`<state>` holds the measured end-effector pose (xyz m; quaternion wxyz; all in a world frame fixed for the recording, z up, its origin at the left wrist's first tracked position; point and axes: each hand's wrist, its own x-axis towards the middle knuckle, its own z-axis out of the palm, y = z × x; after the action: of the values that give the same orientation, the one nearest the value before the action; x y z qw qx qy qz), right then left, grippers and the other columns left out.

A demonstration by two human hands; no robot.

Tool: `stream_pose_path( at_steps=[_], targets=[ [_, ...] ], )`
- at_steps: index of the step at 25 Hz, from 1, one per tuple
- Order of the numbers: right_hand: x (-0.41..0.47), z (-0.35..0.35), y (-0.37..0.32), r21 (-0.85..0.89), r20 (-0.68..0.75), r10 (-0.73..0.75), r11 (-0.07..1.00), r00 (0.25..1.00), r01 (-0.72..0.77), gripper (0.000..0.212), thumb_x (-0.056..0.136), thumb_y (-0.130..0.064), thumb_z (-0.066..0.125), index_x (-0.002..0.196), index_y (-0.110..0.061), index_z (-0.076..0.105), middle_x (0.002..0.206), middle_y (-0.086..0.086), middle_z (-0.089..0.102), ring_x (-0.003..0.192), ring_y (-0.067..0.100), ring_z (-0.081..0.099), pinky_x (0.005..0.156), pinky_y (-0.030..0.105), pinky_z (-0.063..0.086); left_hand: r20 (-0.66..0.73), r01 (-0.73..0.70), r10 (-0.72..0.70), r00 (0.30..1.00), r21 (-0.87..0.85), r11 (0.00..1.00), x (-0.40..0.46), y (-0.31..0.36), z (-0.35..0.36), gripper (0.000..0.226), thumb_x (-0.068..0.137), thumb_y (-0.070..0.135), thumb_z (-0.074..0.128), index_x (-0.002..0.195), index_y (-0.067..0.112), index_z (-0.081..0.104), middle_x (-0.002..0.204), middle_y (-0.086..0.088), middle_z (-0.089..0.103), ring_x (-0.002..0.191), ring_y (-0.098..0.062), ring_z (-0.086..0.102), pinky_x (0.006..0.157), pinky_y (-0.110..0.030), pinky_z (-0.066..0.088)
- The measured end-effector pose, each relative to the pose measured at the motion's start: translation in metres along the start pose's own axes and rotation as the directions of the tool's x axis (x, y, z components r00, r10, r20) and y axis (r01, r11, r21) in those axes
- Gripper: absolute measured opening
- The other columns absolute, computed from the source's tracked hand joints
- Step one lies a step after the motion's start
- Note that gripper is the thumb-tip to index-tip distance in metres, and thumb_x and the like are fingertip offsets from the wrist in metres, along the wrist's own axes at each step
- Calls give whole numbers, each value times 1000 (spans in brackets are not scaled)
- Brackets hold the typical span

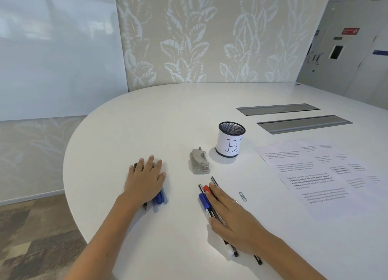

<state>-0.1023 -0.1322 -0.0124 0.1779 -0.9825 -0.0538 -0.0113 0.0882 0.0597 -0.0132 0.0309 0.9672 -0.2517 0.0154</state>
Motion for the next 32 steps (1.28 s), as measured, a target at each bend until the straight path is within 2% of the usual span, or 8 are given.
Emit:
stream_pose_path(
  at_steps=[10,17,20,22,24,26,29,32],
  targets=[
    [95,21,-35,-37,-62,-116,993,991,114,58,100,-31,31,149,-6,16,159,10,8,147,16,3,115,21,1,-149,-97,57,987,-277,956,-2,2,1,44,101,22,28,144,15,34,155,-2,27,143,-19,19,114,-32,13],
    [152,28,-41,-59,-119,-28,998,993,21,54,101,-26,25,147,0,16,157,17,11,146,23,6,117,28,3,-206,-81,-57,977,-603,793,-8,7,-3,43,98,6,32,141,6,37,149,-8,37,141,-22,25,113,-28,13],
    [163,34,-44,42,-132,31,999,991,-25,51,101,-27,25,147,-3,22,157,16,16,146,24,11,119,36,12,-247,-116,-79,966,-684,720,-13,14,-7,40,94,-4,32,130,0,48,133,-18,52,128,-28,38,98,-25,24],
    [159,30,-48,267,-205,66,964,976,-9,47,101,-28,28,142,-5,35,152,14,32,142,22,25,116,39,23,-241,-113,-97,966,-724,680,-15,14,-8,35,94,-4,32,123,-5,51,109,-17,57,115,-30,41,80,-20,26],
    [145,19,-46,453,-357,124,890,926,56,39,101,-23,34,132,-3,48,137,13,52,128,18,45,108,33,34,-257,-136,-80,963,-722,678,-16,13,-7,33,94,-2,32,121,-6,51,100,-7,57,108,-27,41,76,-12,25],
    [124,6,-39,523,-471,186,846,862,103,33,99,-18,40,126,-5,56,125,2,61,113,3,54,101,23,39,-276,-166,-38,960,-675,719,-16,9,-6,34,96,3,34,125,-2,51,125,-15,55,122,-27,38,88,-19,25],
    [86,-7,-10,500,-532,273,865,801,38,30,96,-14,47,122,-13,61,110,-10,62,93,-17,55,88,19,42,-300,-203,45,953,-519,831,-13,5,1,42,99,14,34,139,11,42,153,-5,30,144,-23,14,112,-35,11],
    [48,-7,18,293,-429,350,926,833,-238,39,97,-18,43,136,-13,47,141,1,49,132,8,42,110,29,28,-303,-238,151,941,-272,932,-7,1,9,43,100,17,34,142,11,37,156,-5,22,144,-25,11,113,-36,10]
  ],
)
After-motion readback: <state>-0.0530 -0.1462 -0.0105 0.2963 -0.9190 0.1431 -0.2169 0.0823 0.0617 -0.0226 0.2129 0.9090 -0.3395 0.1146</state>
